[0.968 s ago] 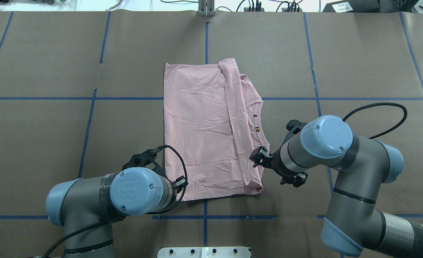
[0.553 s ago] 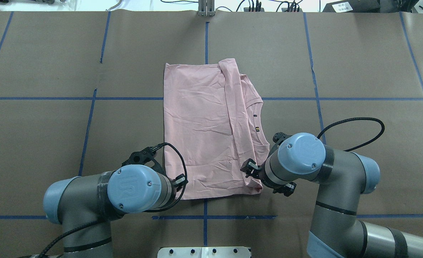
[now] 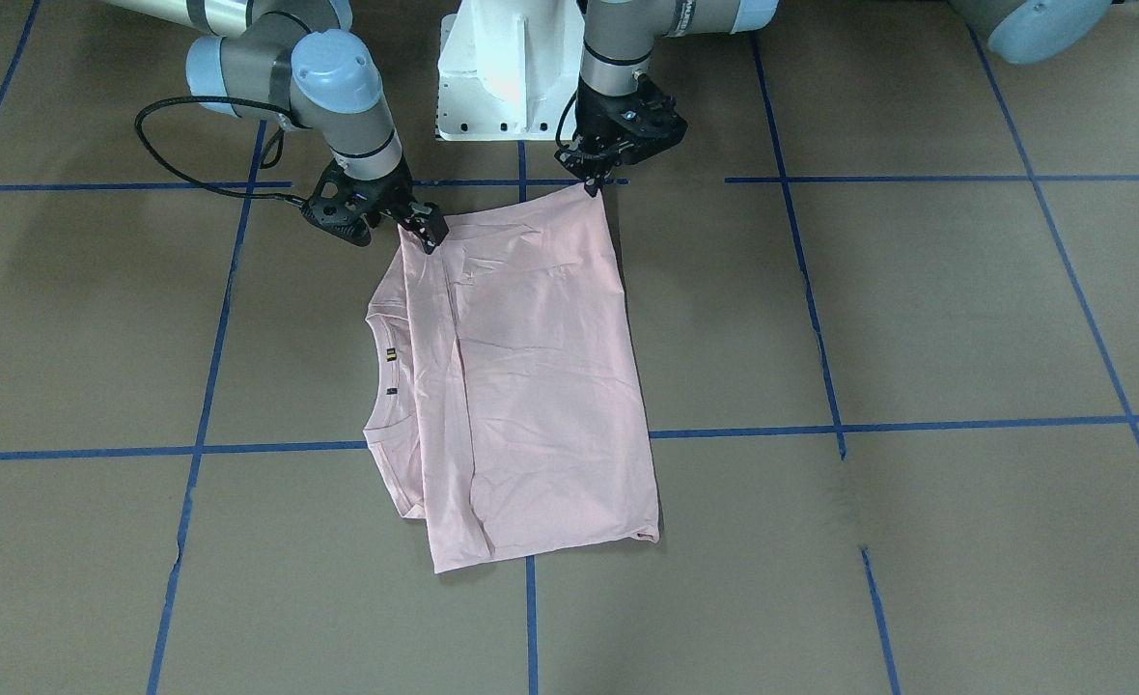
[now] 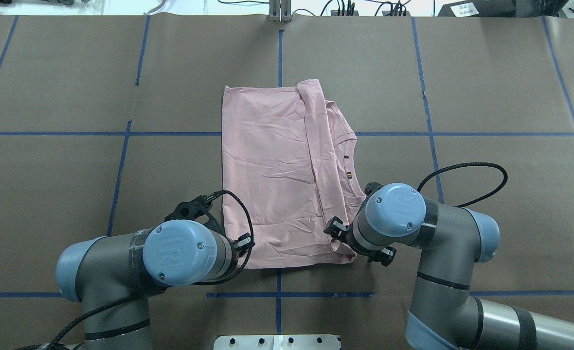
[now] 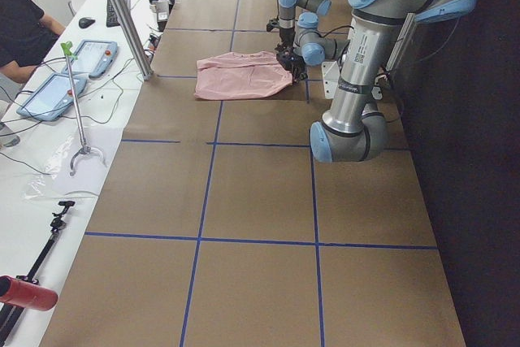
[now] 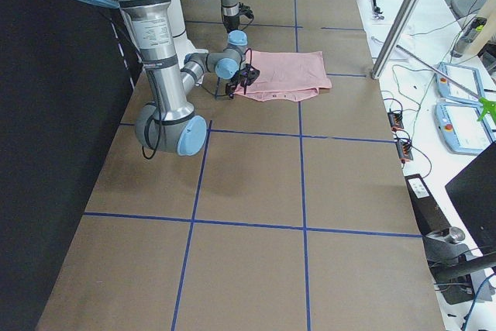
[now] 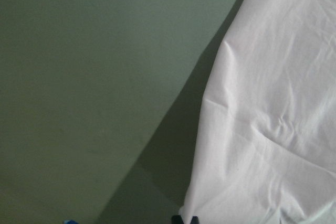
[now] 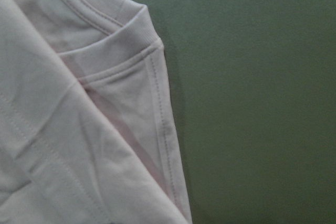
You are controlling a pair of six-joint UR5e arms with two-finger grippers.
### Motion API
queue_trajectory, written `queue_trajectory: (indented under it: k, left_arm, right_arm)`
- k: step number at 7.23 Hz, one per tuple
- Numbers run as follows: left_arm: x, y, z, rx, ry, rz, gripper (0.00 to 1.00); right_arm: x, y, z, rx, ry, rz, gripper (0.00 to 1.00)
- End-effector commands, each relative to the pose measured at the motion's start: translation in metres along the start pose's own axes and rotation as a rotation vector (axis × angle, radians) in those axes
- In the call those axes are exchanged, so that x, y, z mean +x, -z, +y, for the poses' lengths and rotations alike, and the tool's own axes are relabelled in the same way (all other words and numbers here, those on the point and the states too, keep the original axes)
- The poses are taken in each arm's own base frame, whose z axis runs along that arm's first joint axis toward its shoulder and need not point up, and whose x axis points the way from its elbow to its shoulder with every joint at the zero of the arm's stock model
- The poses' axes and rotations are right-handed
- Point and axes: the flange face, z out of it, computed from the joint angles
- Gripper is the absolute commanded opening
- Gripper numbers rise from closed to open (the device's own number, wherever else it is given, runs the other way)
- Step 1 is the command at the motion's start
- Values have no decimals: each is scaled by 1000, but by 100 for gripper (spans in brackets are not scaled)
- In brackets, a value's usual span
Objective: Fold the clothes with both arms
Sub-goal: 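Grasp the shirt's edge nearest the robot with both grippers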
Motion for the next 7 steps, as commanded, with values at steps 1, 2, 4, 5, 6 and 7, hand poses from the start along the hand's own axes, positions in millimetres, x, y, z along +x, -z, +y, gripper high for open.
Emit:
queue_trajectory:
  k: [1, 2, 4, 5, 6, 7]
  left_arm:
    - [0, 0, 0, -1, 0, 1, 0]
    - [0, 0, 0, -1, 0, 0, 0]
    - [0, -1, 1, -1, -1, 0, 0]
    - [-1, -3, -1, 2, 0, -4, 0]
    - [0, -2, -1, 2, 0, -3, 0]
    - [0, -2, -1, 2, 0, -2, 0]
  right_arm:
    - [-1, 0, 0, -2, -1, 2, 88]
    - [-1, 0, 0, -2, -1, 2, 67]
    - [-1, 1, 0, -4, 3, -1, 21]
    - [-2, 3, 1, -7, 4, -5, 5]
    - [-3, 3, 1, -7, 4, -5, 0]
    - [-6, 5, 2, -8, 5, -11, 0]
